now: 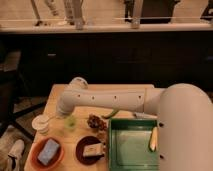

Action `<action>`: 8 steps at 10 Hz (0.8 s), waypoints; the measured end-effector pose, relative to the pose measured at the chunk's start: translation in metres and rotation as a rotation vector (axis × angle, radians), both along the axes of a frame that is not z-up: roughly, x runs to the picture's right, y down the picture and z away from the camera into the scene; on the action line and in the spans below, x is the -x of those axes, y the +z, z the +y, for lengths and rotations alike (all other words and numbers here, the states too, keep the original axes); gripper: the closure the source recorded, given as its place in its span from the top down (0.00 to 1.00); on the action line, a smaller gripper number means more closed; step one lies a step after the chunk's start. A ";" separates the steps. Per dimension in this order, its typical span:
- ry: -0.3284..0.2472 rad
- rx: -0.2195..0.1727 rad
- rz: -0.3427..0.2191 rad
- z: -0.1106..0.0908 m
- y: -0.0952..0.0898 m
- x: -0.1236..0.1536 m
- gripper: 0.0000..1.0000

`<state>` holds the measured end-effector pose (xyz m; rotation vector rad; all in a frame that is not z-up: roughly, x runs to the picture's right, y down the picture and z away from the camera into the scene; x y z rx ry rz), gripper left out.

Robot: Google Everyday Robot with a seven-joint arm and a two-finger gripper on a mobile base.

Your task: Place fork in table surface

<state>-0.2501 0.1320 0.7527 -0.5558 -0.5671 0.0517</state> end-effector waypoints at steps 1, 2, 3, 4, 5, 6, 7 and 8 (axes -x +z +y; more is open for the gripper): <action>0.006 -0.010 -0.003 -0.004 -0.002 0.000 0.18; 0.011 -0.018 -0.005 -0.008 -0.004 0.000 0.18; 0.018 -0.028 -0.008 -0.013 -0.005 0.001 0.18; 0.025 -0.037 -0.010 -0.017 -0.006 0.001 0.18; 0.031 -0.047 -0.011 -0.022 -0.007 0.002 0.18; 0.037 -0.058 -0.011 -0.027 -0.009 0.002 0.18; 0.042 -0.065 -0.009 -0.031 -0.010 0.001 0.18; 0.046 -0.073 -0.007 -0.035 -0.011 0.000 0.18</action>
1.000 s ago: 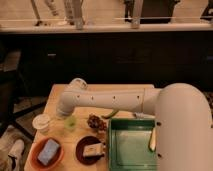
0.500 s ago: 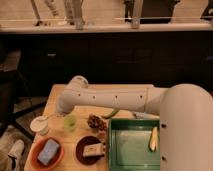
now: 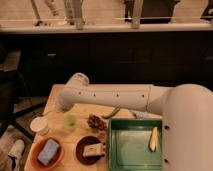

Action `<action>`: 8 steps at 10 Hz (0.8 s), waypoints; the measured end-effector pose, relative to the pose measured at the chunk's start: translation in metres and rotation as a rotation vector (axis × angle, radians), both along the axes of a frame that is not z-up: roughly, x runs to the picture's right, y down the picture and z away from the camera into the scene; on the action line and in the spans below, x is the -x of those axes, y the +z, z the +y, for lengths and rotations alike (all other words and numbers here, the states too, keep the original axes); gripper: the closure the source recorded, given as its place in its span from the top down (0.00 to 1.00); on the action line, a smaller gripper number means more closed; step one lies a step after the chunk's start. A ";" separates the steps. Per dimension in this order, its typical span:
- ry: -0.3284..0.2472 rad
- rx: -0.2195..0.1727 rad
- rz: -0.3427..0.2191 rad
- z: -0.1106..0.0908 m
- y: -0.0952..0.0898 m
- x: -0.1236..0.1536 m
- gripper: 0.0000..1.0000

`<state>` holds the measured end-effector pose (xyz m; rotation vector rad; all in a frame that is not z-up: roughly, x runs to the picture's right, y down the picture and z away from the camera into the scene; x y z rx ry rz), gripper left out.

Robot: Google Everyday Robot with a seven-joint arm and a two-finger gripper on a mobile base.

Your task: Place fork in table surface

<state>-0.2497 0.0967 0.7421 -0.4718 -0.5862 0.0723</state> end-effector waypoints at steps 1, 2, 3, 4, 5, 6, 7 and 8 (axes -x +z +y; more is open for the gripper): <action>0.005 -0.008 0.003 -0.005 -0.001 -0.001 0.18; 0.009 -0.016 0.006 -0.009 -0.002 -0.003 0.18; 0.014 -0.022 0.009 -0.013 -0.002 -0.004 0.18; 0.018 -0.025 0.015 -0.017 0.000 -0.006 0.18; 0.022 -0.032 0.024 -0.022 0.002 -0.008 0.18; 0.026 -0.036 0.029 -0.025 0.005 -0.009 0.18; 0.038 -0.042 0.033 -0.029 0.008 -0.009 0.18; 0.063 -0.052 0.036 -0.038 0.017 -0.009 0.18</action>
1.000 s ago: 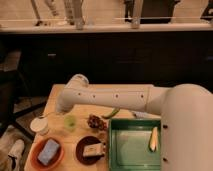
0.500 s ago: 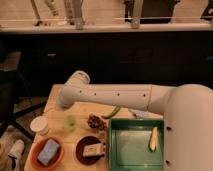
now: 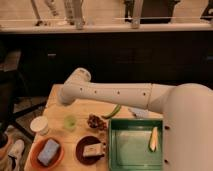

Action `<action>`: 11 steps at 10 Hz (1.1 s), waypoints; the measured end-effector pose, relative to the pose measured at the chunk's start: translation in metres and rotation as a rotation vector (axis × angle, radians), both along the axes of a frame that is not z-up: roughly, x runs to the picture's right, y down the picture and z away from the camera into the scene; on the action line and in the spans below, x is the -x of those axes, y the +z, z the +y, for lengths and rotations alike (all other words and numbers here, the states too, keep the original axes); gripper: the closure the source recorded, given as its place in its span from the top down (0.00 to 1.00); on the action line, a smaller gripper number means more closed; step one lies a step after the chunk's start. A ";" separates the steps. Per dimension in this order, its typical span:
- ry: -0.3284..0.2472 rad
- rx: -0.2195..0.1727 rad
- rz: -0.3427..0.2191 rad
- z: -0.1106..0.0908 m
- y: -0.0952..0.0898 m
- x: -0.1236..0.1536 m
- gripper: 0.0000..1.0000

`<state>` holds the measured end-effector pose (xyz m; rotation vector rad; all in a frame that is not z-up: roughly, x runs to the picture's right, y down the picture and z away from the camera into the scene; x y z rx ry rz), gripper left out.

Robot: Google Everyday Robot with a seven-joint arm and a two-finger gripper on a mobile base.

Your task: Place fork in table surface

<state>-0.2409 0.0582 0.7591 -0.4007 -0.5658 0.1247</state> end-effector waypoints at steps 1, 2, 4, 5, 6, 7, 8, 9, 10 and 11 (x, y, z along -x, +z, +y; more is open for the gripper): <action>0.022 -0.004 -0.008 -0.006 0.005 0.002 0.18; 0.055 0.005 -0.038 -0.008 0.010 0.007 0.18; 0.112 0.016 -0.088 -0.013 0.020 0.012 0.18; 0.120 0.022 -0.100 -0.013 0.023 0.015 0.18; 0.129 0.029 -0.112 -0.010 0.028 0.017 0.18; 0.131 0.040 -0.126 -0.007 0.034 0.018 0.18; 0.131 0.041 -0.128 -0.007 0.033 0.019 0.18; 0.130 0.041 -0.128 -0.007 0.033 0.019 0.18; 0.131 0.041 -0.127 -0.007 0.034 0.018 0.18; 0.131 0.041 -0.128 -0.007 0.033 0.019 0.18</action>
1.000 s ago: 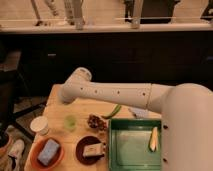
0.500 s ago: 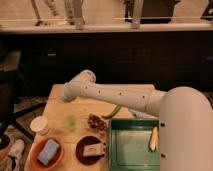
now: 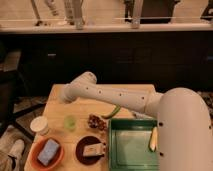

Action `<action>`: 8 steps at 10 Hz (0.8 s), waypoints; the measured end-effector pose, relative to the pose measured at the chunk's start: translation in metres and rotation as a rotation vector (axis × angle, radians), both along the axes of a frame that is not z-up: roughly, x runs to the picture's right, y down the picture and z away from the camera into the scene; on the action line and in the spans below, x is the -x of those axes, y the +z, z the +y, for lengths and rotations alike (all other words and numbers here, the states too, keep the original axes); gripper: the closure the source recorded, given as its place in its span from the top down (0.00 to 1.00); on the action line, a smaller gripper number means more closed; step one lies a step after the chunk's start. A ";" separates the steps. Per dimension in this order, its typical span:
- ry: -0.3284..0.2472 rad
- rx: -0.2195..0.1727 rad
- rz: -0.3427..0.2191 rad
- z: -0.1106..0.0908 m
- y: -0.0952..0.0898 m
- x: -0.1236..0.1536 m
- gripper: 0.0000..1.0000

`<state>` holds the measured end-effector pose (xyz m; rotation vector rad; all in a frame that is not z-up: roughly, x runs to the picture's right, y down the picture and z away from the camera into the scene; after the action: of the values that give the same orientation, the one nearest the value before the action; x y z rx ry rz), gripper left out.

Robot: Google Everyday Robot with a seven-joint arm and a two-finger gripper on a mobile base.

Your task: Place fork in table surface

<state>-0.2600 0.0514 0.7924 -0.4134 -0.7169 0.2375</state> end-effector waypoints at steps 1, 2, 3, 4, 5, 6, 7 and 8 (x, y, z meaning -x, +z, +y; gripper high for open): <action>0.000 0.000 0.000 0.000 0.000 0.000 0.18; 0.000 0.000 0.000 0.000 0.000 0.000 0.18; 0.000 0.000 0.000 0.000 0.000 0.000 0.18; 0.003 0.000 -0.001 0.000 0.000 -0.001 0.18; 0.035 0.004 -0.006 -0.002 0.004 -0.003 0.18; 0.075 0.013 -0.005 -0.005 0.013 -0.012 0.18; 0.111 0.022 -0.004 -0.009 0.021 -0.020 0.18; 0.145 0.031 -0.008 -0.011 0.030 -0.024 0.18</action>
<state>-0.2358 0.0409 0.8222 -0.3926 -0.7530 0.3837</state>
